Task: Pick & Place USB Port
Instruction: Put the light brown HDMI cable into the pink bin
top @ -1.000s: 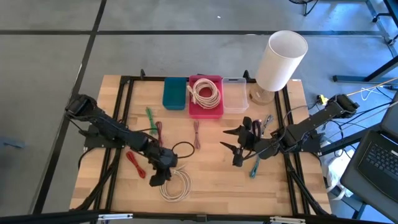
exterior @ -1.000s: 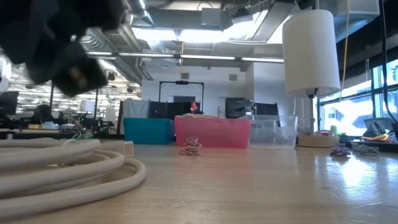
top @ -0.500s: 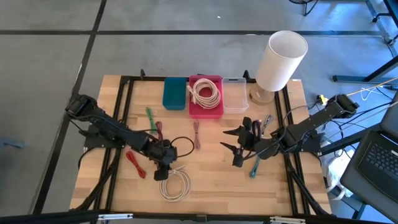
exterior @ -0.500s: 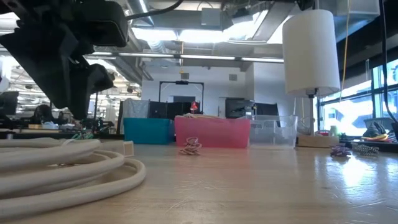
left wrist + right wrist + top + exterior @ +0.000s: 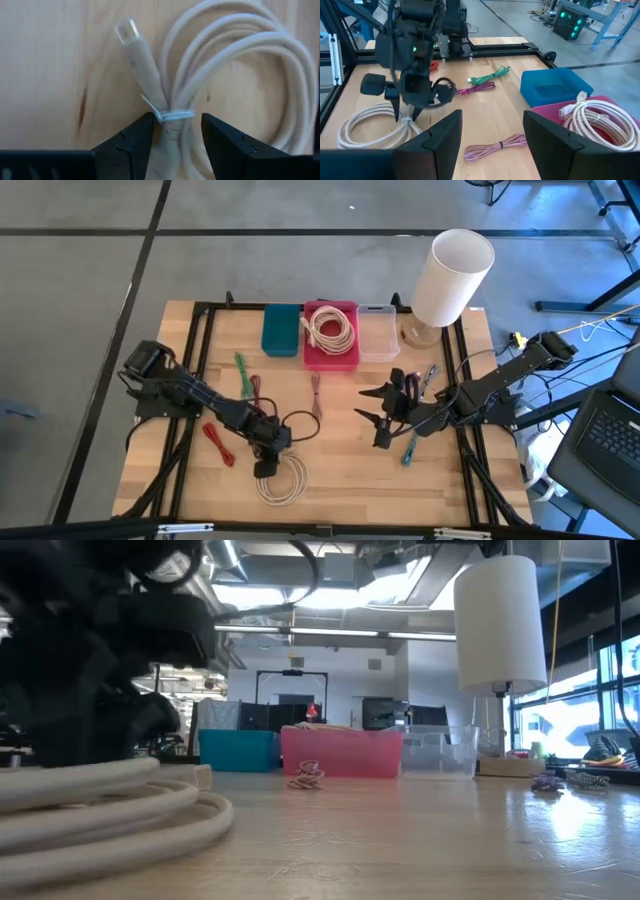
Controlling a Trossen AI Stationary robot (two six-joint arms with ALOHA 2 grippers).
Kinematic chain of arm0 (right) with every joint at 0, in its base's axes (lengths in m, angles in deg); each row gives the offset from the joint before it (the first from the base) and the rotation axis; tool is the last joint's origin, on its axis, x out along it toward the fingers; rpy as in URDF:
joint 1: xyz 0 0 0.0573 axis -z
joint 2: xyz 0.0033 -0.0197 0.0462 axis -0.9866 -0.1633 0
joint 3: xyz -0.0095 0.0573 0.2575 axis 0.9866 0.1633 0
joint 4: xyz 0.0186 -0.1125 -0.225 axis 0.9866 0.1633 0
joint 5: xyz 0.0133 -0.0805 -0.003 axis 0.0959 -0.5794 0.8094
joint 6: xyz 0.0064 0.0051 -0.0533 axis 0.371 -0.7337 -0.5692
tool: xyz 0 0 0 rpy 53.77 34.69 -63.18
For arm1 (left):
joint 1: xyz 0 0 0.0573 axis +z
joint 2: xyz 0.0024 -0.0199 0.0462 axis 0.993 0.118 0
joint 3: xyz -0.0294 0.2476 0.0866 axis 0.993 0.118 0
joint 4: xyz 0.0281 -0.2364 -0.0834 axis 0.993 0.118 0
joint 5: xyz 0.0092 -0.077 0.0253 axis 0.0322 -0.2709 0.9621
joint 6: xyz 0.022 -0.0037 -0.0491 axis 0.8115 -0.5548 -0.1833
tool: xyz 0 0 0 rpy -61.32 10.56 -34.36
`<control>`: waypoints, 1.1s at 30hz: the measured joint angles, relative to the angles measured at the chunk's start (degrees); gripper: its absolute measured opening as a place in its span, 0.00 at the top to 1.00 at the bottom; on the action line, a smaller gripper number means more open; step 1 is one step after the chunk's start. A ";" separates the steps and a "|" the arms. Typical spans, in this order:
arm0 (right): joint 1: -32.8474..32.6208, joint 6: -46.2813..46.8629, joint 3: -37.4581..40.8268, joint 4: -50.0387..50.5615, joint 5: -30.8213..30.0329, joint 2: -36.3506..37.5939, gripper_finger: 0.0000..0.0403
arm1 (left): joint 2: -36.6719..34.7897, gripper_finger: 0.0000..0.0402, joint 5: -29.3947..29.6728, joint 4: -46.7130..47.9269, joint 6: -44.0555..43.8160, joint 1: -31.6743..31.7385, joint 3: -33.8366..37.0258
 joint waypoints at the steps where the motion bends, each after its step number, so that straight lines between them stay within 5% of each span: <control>1: 0.00 0.06 0.00 0.07 0.00 0.00 0.47 | 1.27 0.59 -0.31 -1.07 -0.01 0.04 -0.04; 5: 0.00 0.32 0.00 0.59 0.00 0.00 0.47 | 4.28 0.64 -0.21 -2.74 0.94 0.47 -0.51; 10: 0.00 0.26 0.00 0.63 -0.02 0.00 0.47 | 1.93 0.90 1.27 -2.85 3.16 0.46 0.11; 16: 0.00 0.23 0.00 1.05 -0.04 0.00 0.47 | -7.33 0.91 3.64 0.82 5.69 0.45 -0.43; 21: 0.00 0.16 0.00 1.25 -0.20 0.00 0.47 | -16.09 0.91 12.16 4.73 15.28 2.09 -3.78; 27: 0.01 0.16 0.00 1.88 -0.57 -0.01 0.47 | -20.59 0.91 19.15 6.47 32.71 13.28 -8.96; 33: 0.02 0.30 -0.02 1.95 -0.35 -0.02 0.47 | -18.78 0.91 18.90 15.67 45.24 33.92 -19.17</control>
